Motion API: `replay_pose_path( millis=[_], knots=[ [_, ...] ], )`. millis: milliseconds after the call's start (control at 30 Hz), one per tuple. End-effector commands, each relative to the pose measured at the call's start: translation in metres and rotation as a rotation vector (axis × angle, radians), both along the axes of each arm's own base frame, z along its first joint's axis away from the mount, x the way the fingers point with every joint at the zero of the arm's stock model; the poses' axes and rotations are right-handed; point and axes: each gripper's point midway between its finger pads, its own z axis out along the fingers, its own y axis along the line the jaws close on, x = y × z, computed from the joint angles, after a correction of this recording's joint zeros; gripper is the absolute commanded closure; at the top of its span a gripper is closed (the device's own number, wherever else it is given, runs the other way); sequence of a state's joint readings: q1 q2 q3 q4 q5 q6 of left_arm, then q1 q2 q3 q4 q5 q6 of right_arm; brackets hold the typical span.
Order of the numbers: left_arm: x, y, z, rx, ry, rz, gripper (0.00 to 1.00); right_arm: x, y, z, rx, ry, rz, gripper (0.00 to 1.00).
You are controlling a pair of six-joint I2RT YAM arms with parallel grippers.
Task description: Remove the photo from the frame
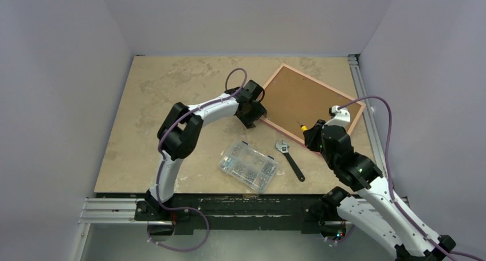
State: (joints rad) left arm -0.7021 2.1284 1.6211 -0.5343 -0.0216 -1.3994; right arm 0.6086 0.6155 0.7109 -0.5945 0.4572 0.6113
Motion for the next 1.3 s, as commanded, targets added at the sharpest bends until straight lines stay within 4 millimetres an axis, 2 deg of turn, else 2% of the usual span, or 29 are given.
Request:
replay_pose_path(
  millis=[0,167,333,433,533,600,767,967,1133,1267],
  knots=[
    [0.01,0.01,-0.01,0.109,0.032,0.094,0.43,0.007,0.005,0.01,0.017,-0.049,0.009,1.0],
    [0.016,0.011,-0.019,0.156,0.048,0.115,0.49,0.009,0.008,0.009,0.014,-0.045,0.02,1.0],
    [0.017,0.018,-0.029,0.215,0.053,0.109,0.62,0.013,0.013,0.006,0.006,-0.032,0.036,1.0],
    [0.025,0.024,-0.027,0.257,0.024,0.068,0.71,0.017,0.017,0.002,-0.005,-0.025,0.051,1.0],
    [0.038,0.028,-0.025,0.256,-0.016,0.001,0.9,0.024,0.03,-0.005,-0.008,-0.01,0.098,1.0],
    [0.05,0.034,-0.022,0.256,-0.048,-0.048,1.0,0.029,0.039,-0.012,-0.012,0.01,0.123,1.0],
    [0.07,0.037,-0.012,0.216,-0.141,-0.174,1.0,0.047,0.066,-0.032,-0.002,0.053,0.187,1.0],
    [0.081,0.034,-0.006,0.101,-0.16,-0.226,1.0,0.075,0.092,-0.055,0.008,0.092,0.24,1.0],
    [0.085,0.027,-0.004,0.008,-0.155,-0.258,1.0,0.099,0.098,-0.071,0.033,0.106,0.251,1.0],
    [0.082,0.024,0.002,-0.025,-0.167,-0.283,1.0,0.114,0.102,-0.074,0.036,0.073,0.249,1.0]
  ],
)
